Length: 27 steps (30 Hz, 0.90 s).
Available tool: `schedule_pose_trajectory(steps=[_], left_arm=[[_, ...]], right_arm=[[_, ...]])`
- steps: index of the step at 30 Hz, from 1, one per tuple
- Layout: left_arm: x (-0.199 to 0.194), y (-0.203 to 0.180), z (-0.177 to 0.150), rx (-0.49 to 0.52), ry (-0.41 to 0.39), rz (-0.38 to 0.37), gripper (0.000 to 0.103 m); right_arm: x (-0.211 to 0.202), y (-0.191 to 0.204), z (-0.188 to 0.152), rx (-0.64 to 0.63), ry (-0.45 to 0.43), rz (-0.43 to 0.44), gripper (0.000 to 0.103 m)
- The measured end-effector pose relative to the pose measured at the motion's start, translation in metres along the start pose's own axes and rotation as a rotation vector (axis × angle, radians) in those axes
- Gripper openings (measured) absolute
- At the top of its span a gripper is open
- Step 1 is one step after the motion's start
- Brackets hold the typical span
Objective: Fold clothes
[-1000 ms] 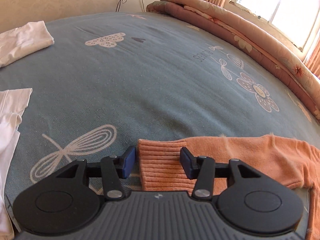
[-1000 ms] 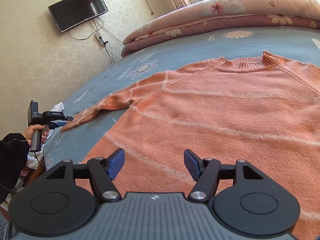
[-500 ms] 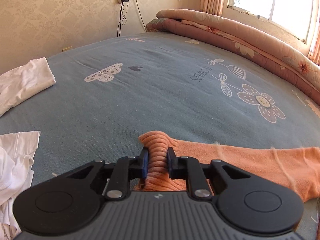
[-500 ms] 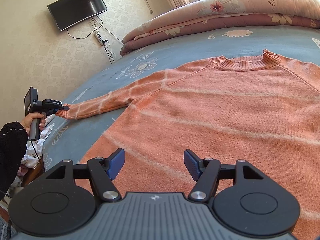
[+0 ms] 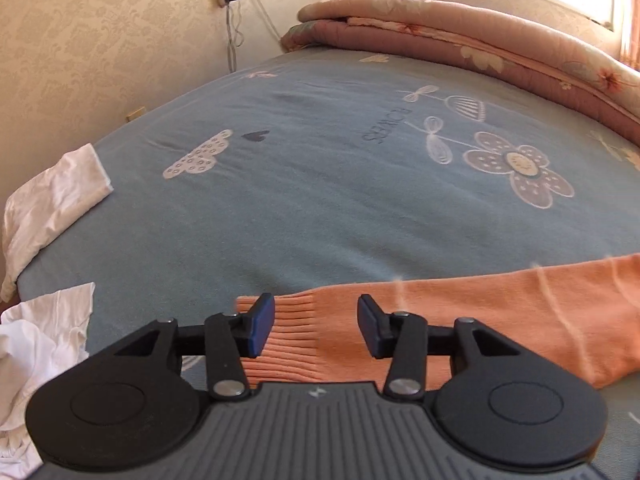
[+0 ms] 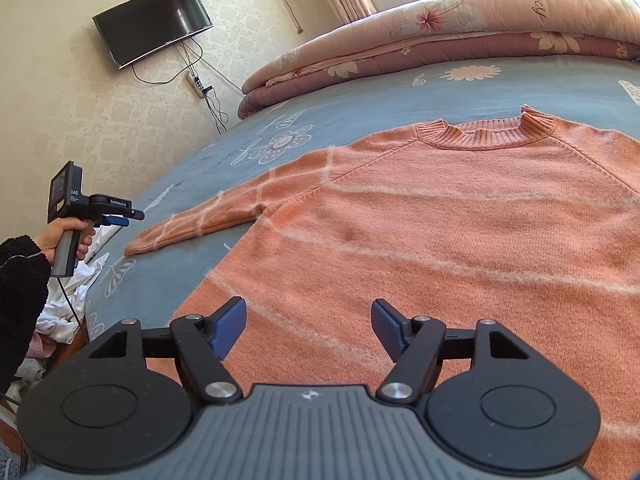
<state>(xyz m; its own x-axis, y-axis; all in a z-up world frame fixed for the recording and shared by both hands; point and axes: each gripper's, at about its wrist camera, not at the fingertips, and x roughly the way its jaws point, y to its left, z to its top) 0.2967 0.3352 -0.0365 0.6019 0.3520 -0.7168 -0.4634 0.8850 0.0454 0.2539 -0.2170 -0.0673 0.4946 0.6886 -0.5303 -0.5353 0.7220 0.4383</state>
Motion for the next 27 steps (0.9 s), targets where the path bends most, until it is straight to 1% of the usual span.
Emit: schedule_pose_trajectory(steps=[1, 3, 5, 6, 7, 8, 10, 11, 14, 15, 17, 19, 23, 25, 26, 27], left_arm=[[-0.006, -0.023, 0.003, 0.029, -0.003, -0.082, 0.057], [-0.012, -0.071, 0.008, 0.057, 0.016, -0.291, 0.069], [-0.010, -0.113, 0.010, 0.046, 0.055, -0.478, 0.072], [-0.006, -0.135, 0.009, 0.031, 0.086, -0.559, 0.072], [0.000, -0.155, 0.008, 0.016, 0.115, -0.618, 0.072], [0.006, -0.170, 0.006, -0.001, 0.137, -0.648, 0.072], [0.020, -0.194, -0.001, -0.039, 0.180, -0.686, 0.072], [0.026, -0.200, -0.005, -0.057, 0.196, -0.690, 0.072], [0.044, -0.197, -0.018, -0.104, 0.221, -0.640, 0.072], [0.048, -0.191, -0.021, -0.125, 0.224, -0.640, 0.072], [0.051, -0.168, -0.023, -0.181, 0.215, -0.664, 0.072], [0.049, -0.140, -0.025, -0.234, 0.209, -0.630, 0.072], [0.044, -0.089, -0.027, -0.287, 0.193, -0.515, 0.072], [0.041, -0.076, -0.026, -0.312, 0.207, -0.462, 0.072], [0.039, -0.074, -0.025, -0.310, 0.215, -0.448, 0.072], [0.036, -0.078, -0.022, -0.292, 0.224, -0.451, 0.074]], right_arm=[[0.001, 0.000, 0.000, 0.002, 0.002, -0.002, 0.074], [0.001, 0.000, -0.001, 0.002, 0.008, -0.006, 0.075], [0.002, 0.000, -0.001, -0.001, 0.009, -0.007, 0.076], [0.002, 0.001, -0.001, -0.002, 0.010, -0.007, 0.076], [0.003, 0.000, -0.001, -0.001, 0.014, -0.005, 0.076], [0.003, 0.000, -0.001, -0.001, 0.016, -0.003, 0.076], [0.003, 0.000, -0.001, -0.002, 0.023, -0.008, 0.077], [0.004, -0.001, -0.002, -0.003, 0.028, -0.009, 0.077], [0.002, -0.001, -0.002, -0.009, 0.030, -0.016, 0.077], [0.000, -0.001, -0.002, -0.011, 0.029, -0.017, 0.077], [-0.003, 0.000, -0.001, -0.013, 0.021, -0.022, 0.077], [-0.006, 0.000, 0.000, -0.014, 0.012, -0.020, 0.077], [-0.007, 0.002, 0.001, -0.007, 0.005, -0.017, 0.079], [-0.007, 0.003, 0.001, -0.007, 0.003, -0.012, 0.079], [-0.007, 0.004, 0.001, -0.008, 0.002, -0.010, 0.079], [-0.007, 0.005, 0.001, -0.009, 0.000, -0.012, 0.079]])
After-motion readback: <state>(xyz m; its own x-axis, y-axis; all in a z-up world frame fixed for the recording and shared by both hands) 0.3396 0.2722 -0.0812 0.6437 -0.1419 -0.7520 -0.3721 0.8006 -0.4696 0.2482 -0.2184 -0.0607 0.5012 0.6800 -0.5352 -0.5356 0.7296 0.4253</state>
